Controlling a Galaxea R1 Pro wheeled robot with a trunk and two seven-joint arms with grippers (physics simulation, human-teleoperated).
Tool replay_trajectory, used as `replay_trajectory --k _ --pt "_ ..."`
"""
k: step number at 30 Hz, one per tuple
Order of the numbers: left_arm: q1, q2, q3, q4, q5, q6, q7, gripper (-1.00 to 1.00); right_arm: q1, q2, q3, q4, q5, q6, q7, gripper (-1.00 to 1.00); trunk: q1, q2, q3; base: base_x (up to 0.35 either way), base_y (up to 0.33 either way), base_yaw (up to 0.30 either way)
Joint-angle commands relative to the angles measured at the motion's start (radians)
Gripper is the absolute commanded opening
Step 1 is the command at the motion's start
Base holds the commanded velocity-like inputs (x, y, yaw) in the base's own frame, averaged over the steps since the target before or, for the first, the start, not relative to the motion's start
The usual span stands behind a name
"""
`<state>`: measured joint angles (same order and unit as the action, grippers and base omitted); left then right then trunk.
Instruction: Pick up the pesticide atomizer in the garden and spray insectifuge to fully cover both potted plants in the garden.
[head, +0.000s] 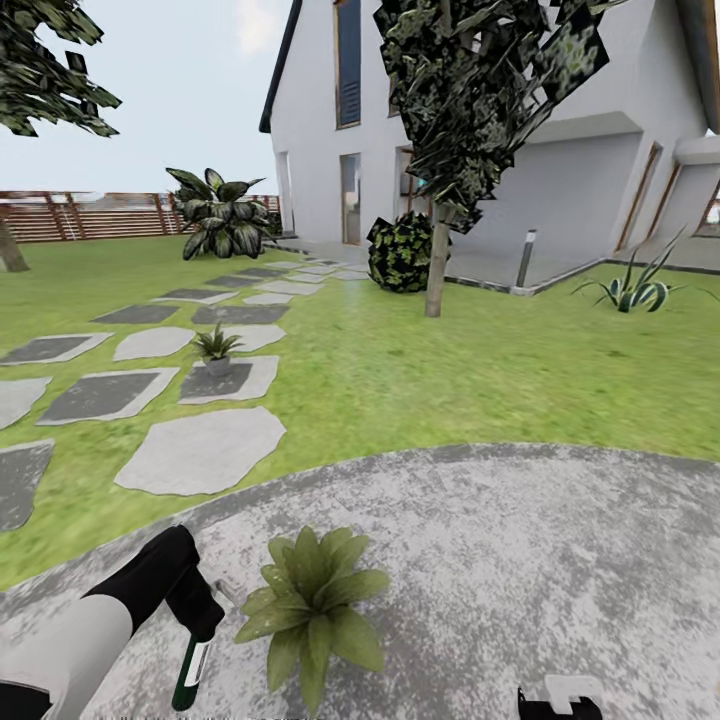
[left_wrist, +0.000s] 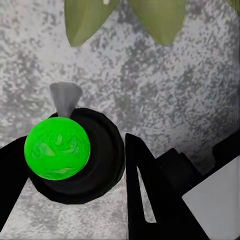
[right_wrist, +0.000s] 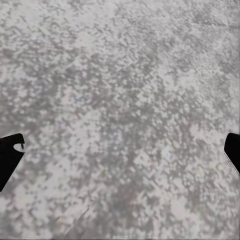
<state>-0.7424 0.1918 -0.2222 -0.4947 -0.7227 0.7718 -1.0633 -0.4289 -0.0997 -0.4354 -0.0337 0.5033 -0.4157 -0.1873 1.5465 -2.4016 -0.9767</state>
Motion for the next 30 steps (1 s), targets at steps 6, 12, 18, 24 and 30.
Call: replay_trajectory --k 6,12,18,24,30 --pt "0.001 0.008 -0.001 -0.001 -0.006 0.006 -0.007 -1.00 -0.001 0.000 -0.006 0.002 0.011 -0.003 -0.004 1.00 0.000 0.000 -0.001 0.000 -0.275 0.277" --pt "0.007 0.005 -0.003 0.008 -0.003 0.008 -0.007 -1.00 -0.001 0.000 -0.006 0.002 0.011 -0.003 -0.004 1.00 0.000 0.000 -0.001 -0.165 -0.210 0.183" --pt "-0.001 -0.002 -0.003 -0.001 -0.023 0.150 -0.008 -1.00 -0.001 0.000 -0.006 0.002 0.011 -0.003 -0.004 1.00 0.000 0.000 -0.001 -0.027 -0.017 0.008" --pt "0.002 0.002 -0.006 -0.002 -0.055 0.152 -0.162 -1.00 -0.001 0.000 -0.006 0.002 0.011 -0.003 -0.004 1.00 0.000 0.000 -0.001 0.000 0.000 0.193" --pt "0.001 -0.003 -0.003 -0.004 -0.075 0.150 -0.178 -1.00 -0.001 0.000 -0.006 0.002 0.011 -0.003 -0.004 1.00 0.000 0.000 -0.001 0.043 -0.068 0.228"
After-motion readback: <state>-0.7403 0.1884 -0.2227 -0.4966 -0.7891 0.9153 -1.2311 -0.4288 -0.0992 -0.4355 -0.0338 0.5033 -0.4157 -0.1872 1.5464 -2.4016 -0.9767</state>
